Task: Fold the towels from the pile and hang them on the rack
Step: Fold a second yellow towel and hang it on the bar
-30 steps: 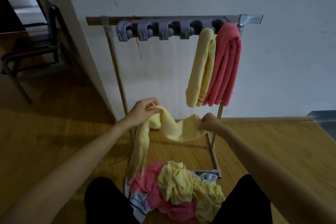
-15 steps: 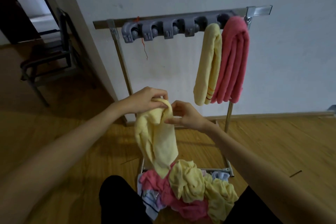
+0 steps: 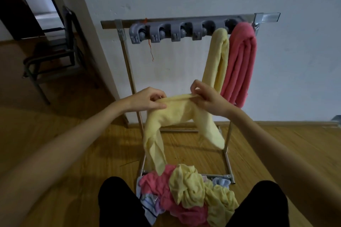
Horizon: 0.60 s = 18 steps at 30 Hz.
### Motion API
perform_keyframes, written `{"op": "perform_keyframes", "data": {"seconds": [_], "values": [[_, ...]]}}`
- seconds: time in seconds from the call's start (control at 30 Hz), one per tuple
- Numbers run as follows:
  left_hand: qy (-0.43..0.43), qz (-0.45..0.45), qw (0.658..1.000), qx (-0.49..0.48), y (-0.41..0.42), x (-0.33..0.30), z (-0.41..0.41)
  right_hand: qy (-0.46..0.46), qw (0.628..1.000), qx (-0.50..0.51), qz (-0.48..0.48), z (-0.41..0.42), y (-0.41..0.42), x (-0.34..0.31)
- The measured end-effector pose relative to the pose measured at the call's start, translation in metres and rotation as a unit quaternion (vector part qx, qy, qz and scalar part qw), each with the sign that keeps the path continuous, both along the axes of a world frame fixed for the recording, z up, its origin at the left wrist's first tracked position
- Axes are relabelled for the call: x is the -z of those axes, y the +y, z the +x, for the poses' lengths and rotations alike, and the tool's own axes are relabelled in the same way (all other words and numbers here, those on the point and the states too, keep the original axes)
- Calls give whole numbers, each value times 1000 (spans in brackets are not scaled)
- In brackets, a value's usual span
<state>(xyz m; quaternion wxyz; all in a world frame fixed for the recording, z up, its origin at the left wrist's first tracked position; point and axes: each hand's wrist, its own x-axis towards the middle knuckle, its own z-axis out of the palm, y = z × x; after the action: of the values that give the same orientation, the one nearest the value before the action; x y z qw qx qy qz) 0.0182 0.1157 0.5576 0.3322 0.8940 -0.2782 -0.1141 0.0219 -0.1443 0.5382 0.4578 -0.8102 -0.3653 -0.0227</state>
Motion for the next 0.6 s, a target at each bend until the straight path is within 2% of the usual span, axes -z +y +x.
{"op": "perform_keyframes", "data": {"seconds": [0.1, 0.2, 0.33, 0.47, 0.6], "values": [[70, -37, 997, -10, 12, -1, 3, -36, 999, 13, -27, 6, -21, -11], [104, -48, 993, -2, 19, -1, 6, -77, 992, 37, -97, 11, -35, -15], [-5, 35, 999, 33, 11, -5, 4, -85, 974, 68, -198, 15, -45, -16], [-156, 159, 974, 50, -3, -7, 3, -123, 952, 119, -254, 18, -52, -20], [-210, 204, 955, 45, -13, -13, 11, -195, 923, 171, -284, 14, -59, -27]]}}
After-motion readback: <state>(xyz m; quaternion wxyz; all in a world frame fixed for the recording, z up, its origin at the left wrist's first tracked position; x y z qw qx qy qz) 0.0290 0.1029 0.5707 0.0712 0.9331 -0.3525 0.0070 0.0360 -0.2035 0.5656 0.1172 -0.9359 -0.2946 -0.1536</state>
